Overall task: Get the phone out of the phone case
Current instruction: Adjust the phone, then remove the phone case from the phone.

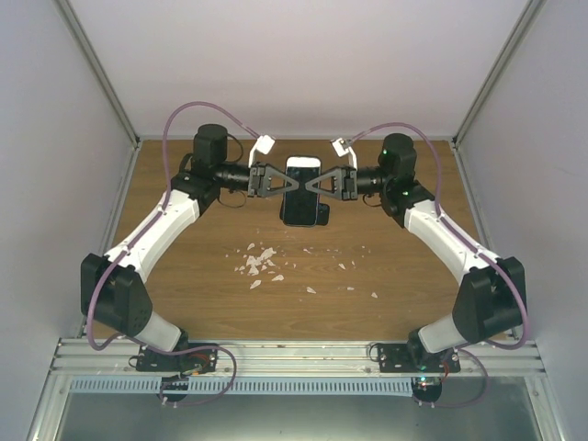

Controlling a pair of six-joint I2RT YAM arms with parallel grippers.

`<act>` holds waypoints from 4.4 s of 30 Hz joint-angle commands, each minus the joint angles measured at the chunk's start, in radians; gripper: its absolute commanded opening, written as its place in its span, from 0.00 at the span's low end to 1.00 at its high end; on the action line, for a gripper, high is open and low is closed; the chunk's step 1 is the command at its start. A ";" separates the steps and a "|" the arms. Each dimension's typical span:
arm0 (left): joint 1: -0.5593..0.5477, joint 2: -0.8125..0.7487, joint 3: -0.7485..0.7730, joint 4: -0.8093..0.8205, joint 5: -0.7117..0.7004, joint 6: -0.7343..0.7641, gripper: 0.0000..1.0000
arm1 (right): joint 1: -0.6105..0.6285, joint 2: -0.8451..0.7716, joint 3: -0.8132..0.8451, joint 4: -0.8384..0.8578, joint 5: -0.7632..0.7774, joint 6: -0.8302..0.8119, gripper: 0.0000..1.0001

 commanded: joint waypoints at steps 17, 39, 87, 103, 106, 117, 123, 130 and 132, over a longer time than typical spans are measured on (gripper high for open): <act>0.180 -0.065 -0.104 0.721 0.062 -0.613 0.00 | -0.104 0.003 0.073 0.107 0.026 0.022 0.96; 0.201 -0.078 -0.216 1.128 -0.080 -1.010 0.00 | 0.009 0.032 0.039 0.158 0.079 0.051 0.80; 0.194 -0.083 -0.241 1.119 -0.093 -1.011 0.00 | 0.057 0.066 0.039 0.157 0.074 0.033 0.61; 0.194 -0.085 -0.249 1.242 -0.110 -1.124 0.00 | 0.056 0.103 0.067 0.023 0.152 -0.102 0.48; 0.189 -0.088 -0.254 1.252 -0.111 -1.132 0.00 | 0.056 0.114 0.083 0.004 0.170 -0.113 0.46; 0.155 -0.087 -0.252 1.288 -0.111 -1.139 0.00 | 0.071 0.169 0.123 -0.032 0.212 -0.146 0.40; 0.136 -0.079 -0.277 1.291 -0.105 -1.111 0.00 | 0.097 0.183 0.150 0.002 0.176 -0.114 0.40; 0.105 -0.076 -0.293 1.222 -0.096 -1.027 0.00 | 0.127 0.201 0.178 0.114 0.117 -0.005 0.40; 0.102 -0.080 -0.292 1.166 -0.092 -0.978 0.00 | 0.126 0.198 0.180 0.141 0.111 0.020 0.40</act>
